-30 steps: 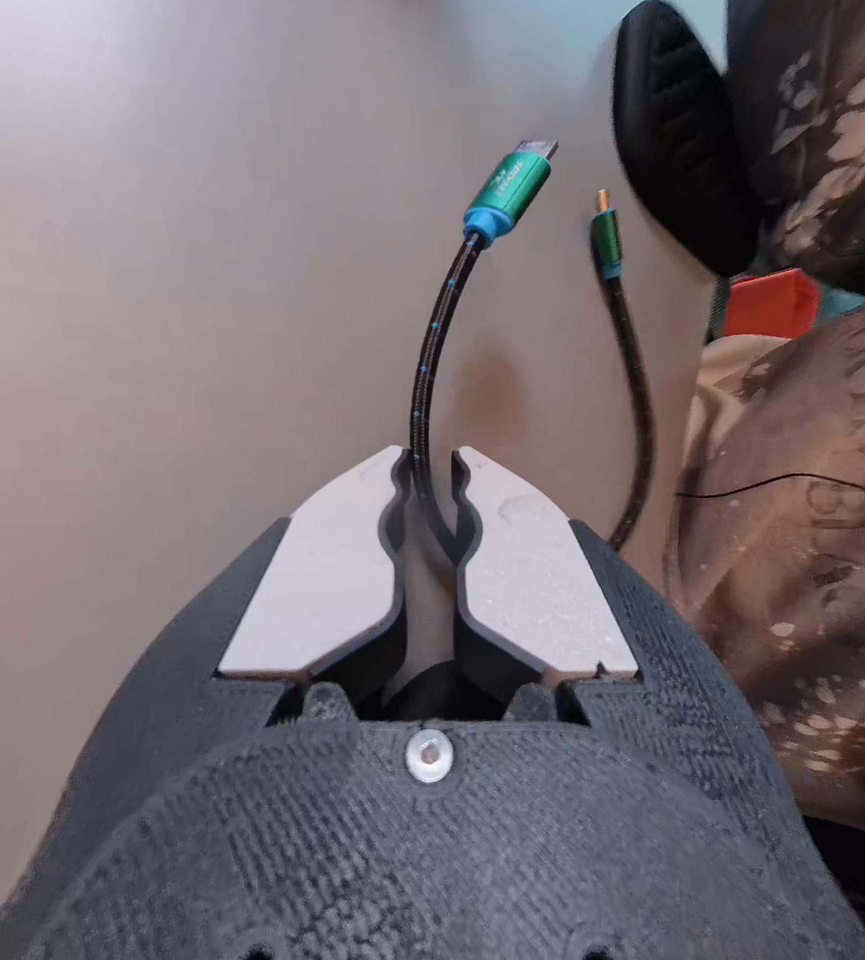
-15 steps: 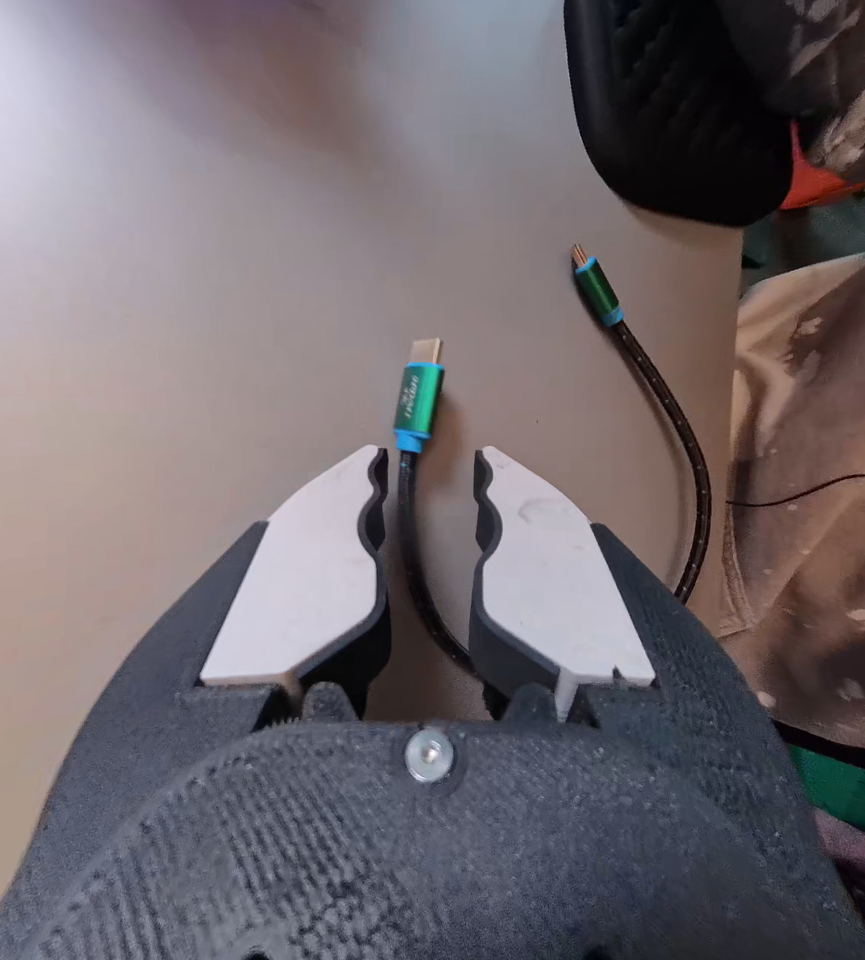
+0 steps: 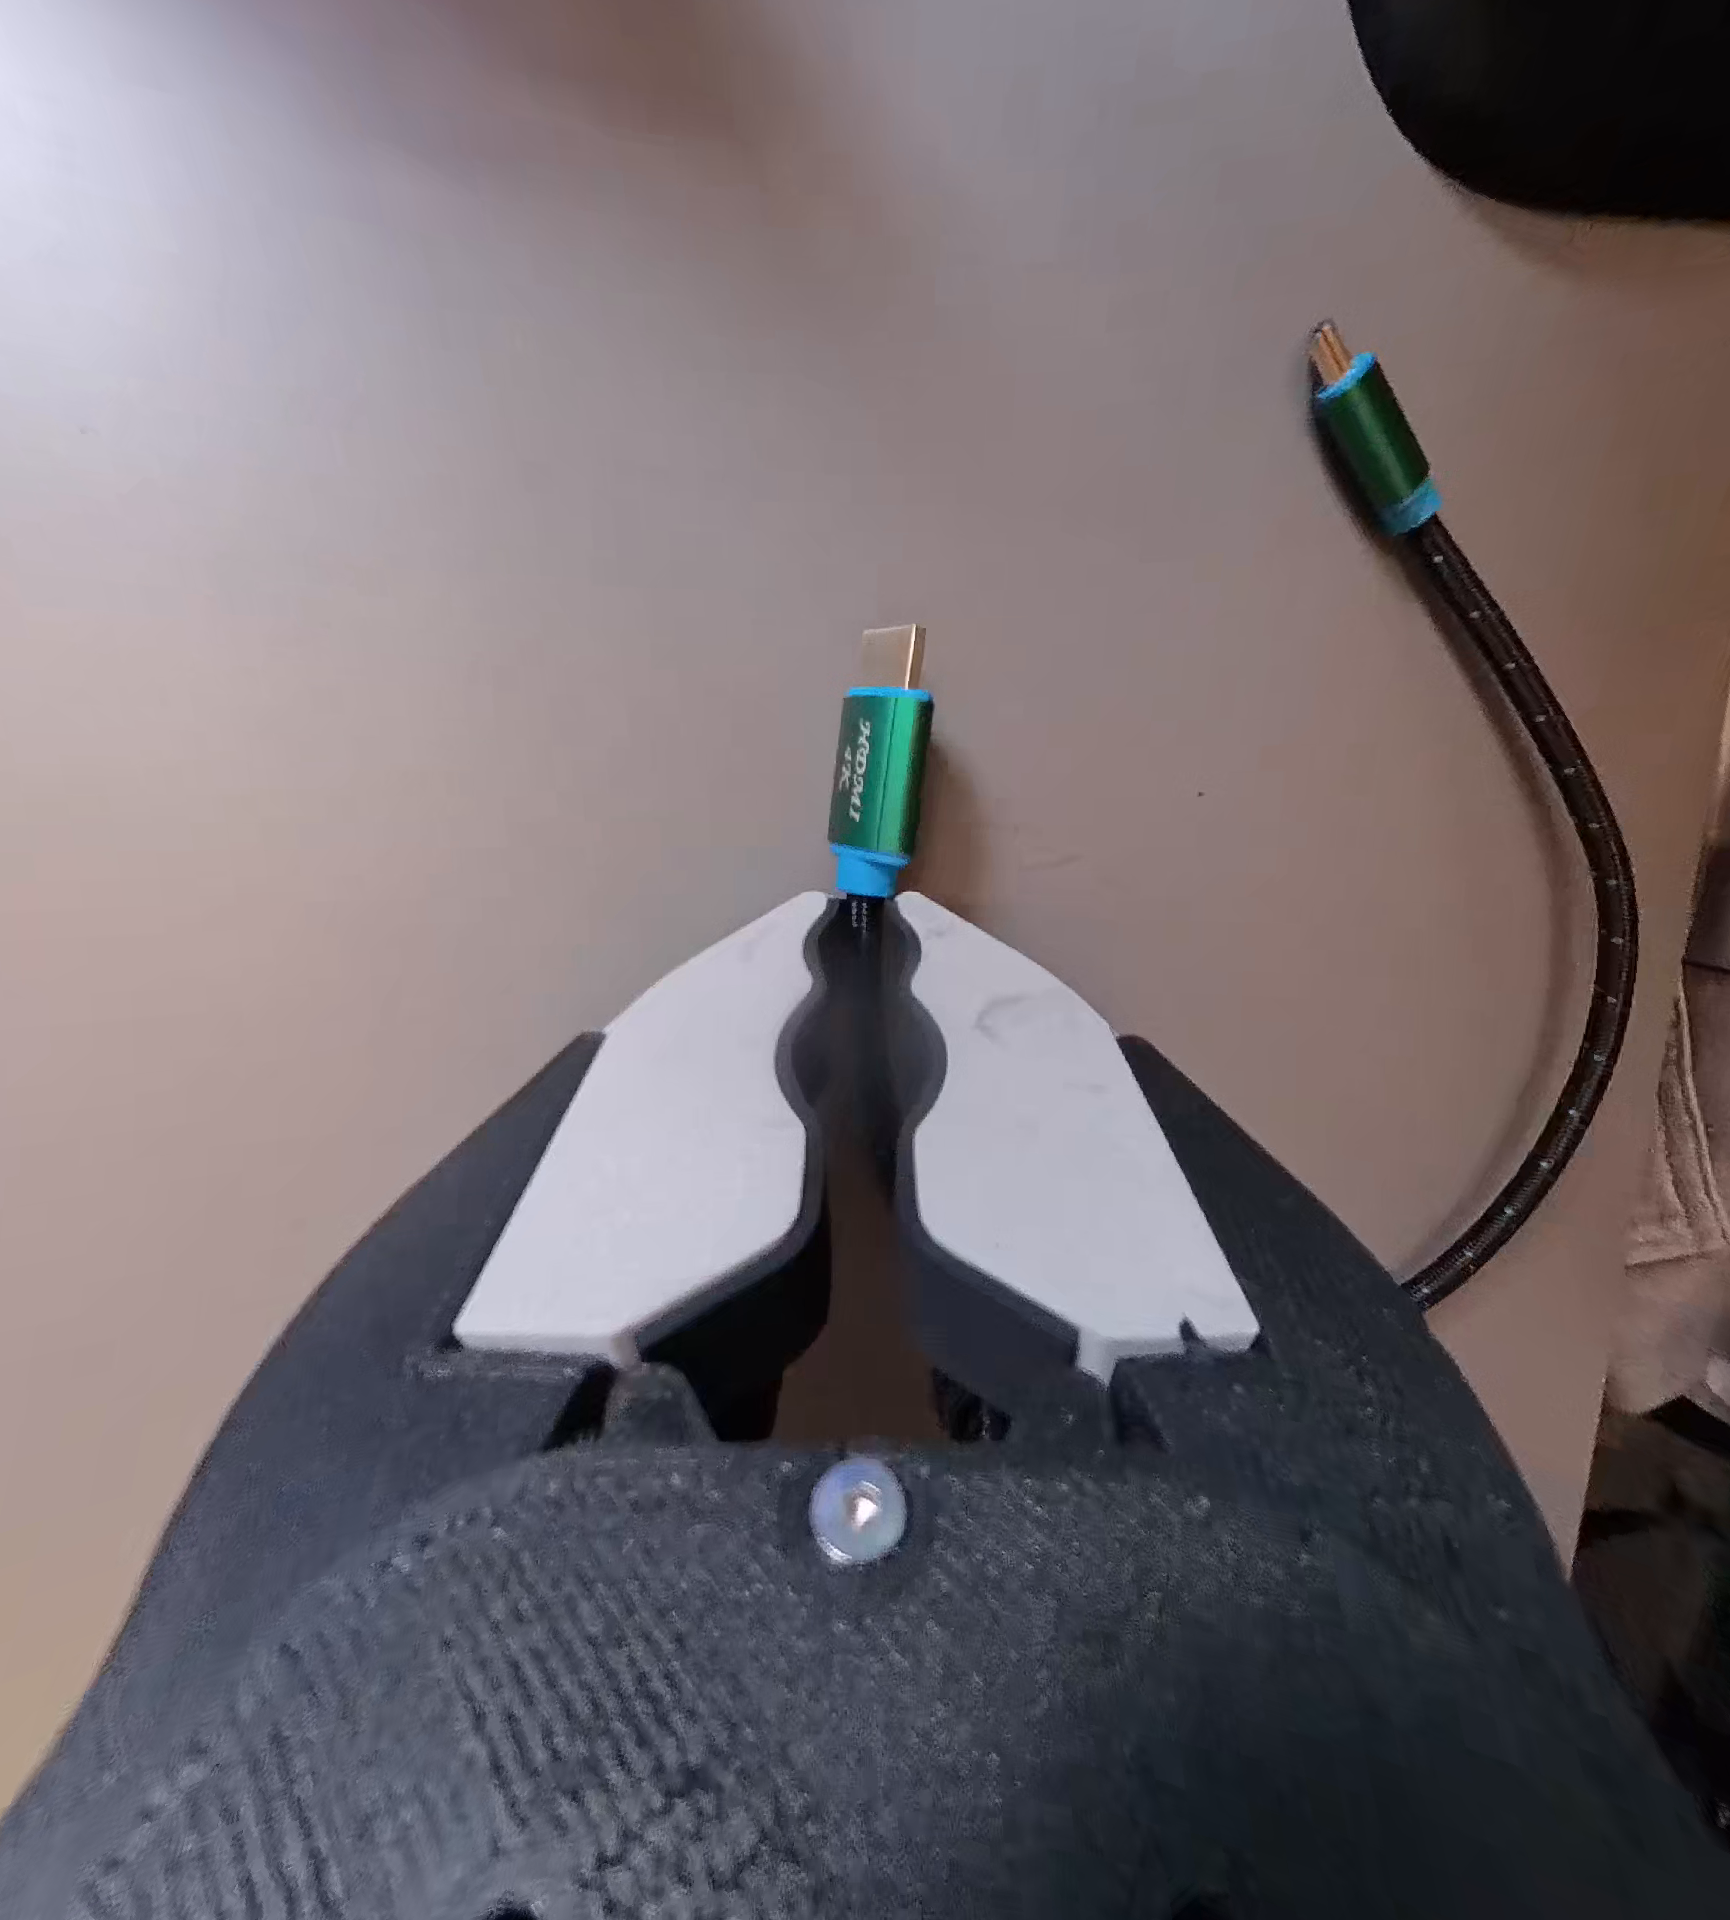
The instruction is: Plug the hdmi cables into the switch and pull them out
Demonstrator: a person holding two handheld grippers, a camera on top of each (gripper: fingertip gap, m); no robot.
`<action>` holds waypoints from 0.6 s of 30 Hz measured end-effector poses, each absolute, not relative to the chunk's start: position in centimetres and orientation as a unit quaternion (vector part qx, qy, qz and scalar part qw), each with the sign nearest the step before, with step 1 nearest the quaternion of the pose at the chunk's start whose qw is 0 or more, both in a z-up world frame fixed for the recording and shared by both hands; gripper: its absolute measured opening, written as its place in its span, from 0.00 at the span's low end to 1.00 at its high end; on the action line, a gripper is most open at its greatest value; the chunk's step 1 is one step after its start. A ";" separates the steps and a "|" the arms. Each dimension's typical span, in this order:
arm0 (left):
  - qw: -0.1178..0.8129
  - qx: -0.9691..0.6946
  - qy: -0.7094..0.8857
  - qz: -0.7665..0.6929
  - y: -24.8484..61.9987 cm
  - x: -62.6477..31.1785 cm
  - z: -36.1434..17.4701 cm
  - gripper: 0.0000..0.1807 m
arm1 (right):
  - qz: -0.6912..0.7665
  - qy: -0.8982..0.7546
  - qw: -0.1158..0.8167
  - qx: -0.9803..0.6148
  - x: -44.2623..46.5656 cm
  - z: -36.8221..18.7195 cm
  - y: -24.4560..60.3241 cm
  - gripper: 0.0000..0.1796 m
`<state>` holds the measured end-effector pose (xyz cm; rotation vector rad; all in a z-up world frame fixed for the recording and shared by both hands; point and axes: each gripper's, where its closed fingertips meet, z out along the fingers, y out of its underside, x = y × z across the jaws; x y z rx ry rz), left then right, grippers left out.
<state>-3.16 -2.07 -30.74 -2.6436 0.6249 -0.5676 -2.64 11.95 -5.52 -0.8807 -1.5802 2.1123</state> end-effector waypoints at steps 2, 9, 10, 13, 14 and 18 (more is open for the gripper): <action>0.202 -0.939 0.194 -0.199 -1.9 -4.3 -29.9 0.04 | 0.747 -0.560 0.180 -0.310 -2.6 -5.4 11.8 0.13; 0.358 -0.908 0.097 -0.197 -0.8 -10.7 -17.3 0.04 | 0.751 -0.556 0.185 -0.305 -2.3 -4.9 11.9 0.13; 0.386 -0.895 0.089 -0.207 -0.9 -11.1 -15.0 0.04 | 0.752 -0.555 0.185 -0.305 -2.2 -4.9 11.9 0.13; 0.463 -0.843 0.073 -0.264 -1.6 -10.7 -9.8 0.04 | 0.754 -0.552 0.186 -0.302 -2.0 -4.6 12.0 0.13; 0.474 -0.827 0.064 -0.294 -1.9 -10.1 -9.3 0.04 | 0.755 -0.552 0.186 -0.301 -1.9 -4.5 11.9 0.13; 0.430 -0.790 -0.005 -0.437 -3.1 -6.2 -13.1 0.04 | 0.754 -0.555 0.187 -0.296 -1.7 -4.3 11.6 0.13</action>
